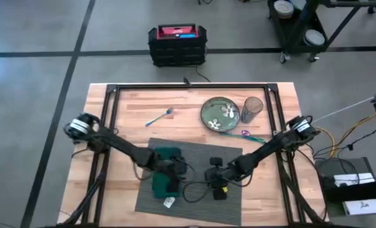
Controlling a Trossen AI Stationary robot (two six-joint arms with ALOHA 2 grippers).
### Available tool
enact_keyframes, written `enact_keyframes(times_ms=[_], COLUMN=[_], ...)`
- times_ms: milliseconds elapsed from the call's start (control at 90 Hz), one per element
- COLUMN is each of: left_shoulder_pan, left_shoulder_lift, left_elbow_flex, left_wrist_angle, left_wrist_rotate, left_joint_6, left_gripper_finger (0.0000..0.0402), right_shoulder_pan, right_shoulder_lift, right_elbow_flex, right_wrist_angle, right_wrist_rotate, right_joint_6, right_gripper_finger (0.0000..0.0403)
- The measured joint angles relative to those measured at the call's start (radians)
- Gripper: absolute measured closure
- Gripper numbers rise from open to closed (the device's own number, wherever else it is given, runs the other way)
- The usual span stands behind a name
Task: Set table place
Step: Put the green napkin on the gray place mat
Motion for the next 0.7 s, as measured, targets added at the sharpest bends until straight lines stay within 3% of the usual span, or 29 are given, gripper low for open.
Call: enact_keyframes(times_ms=[256,700], left_shoulder_pan=[-0.001,-0.022], left_shoulder_lift=[0.134,0.124], left_elbow_flex=[0.186,0.189], left_wrist_angle=[-0.320,-0.459], left_wrist_rotate=[0.037,0.109], left_joint_6=[0.017,-0.007], left_gripper_finger=[0.0241,0.0273], right_shoulder_pan=[-0.001,0.001], right_shoulder_lift=[0.000,0.001], right_elbow_flex=[0.000,-0.003], right_wrist_angle=[-0.011,-0.015], right_wrist_rotate=[0.002,-0.004], right_joint_6=[-0.004,0.003], right_gripper_finger=[0.0352,0.0345])
